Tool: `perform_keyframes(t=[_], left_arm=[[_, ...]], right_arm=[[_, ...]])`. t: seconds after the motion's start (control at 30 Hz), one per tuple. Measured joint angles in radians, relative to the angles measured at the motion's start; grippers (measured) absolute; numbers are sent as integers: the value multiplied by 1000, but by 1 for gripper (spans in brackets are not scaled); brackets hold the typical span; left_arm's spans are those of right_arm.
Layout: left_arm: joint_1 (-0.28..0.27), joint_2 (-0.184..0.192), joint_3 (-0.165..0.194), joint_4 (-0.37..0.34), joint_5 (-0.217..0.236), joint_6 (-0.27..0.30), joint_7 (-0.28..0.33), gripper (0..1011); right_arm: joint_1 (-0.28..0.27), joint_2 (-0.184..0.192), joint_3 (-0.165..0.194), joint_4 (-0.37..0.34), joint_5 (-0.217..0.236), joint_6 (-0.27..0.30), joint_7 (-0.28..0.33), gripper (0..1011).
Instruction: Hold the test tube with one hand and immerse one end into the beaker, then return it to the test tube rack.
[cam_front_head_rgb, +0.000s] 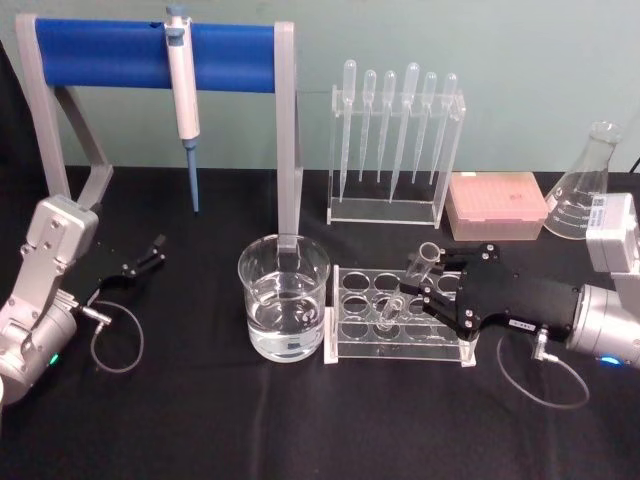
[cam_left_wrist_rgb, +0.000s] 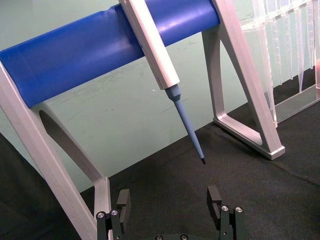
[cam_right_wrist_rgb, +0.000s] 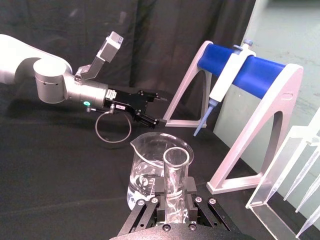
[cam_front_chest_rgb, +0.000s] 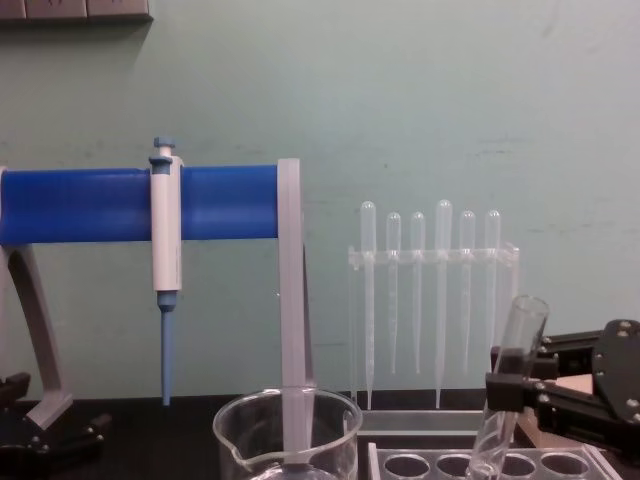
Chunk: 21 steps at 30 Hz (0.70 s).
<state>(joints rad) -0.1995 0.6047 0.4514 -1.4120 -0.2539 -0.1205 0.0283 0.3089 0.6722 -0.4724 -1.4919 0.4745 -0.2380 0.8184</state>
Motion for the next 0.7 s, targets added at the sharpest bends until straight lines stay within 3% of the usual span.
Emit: perform_keyframes(t=[0.7], left_arm=[[0,0,0,0,0,0,0,1000]], right_arm=[[4,-6,-20,6,-12,42,-19,234]])
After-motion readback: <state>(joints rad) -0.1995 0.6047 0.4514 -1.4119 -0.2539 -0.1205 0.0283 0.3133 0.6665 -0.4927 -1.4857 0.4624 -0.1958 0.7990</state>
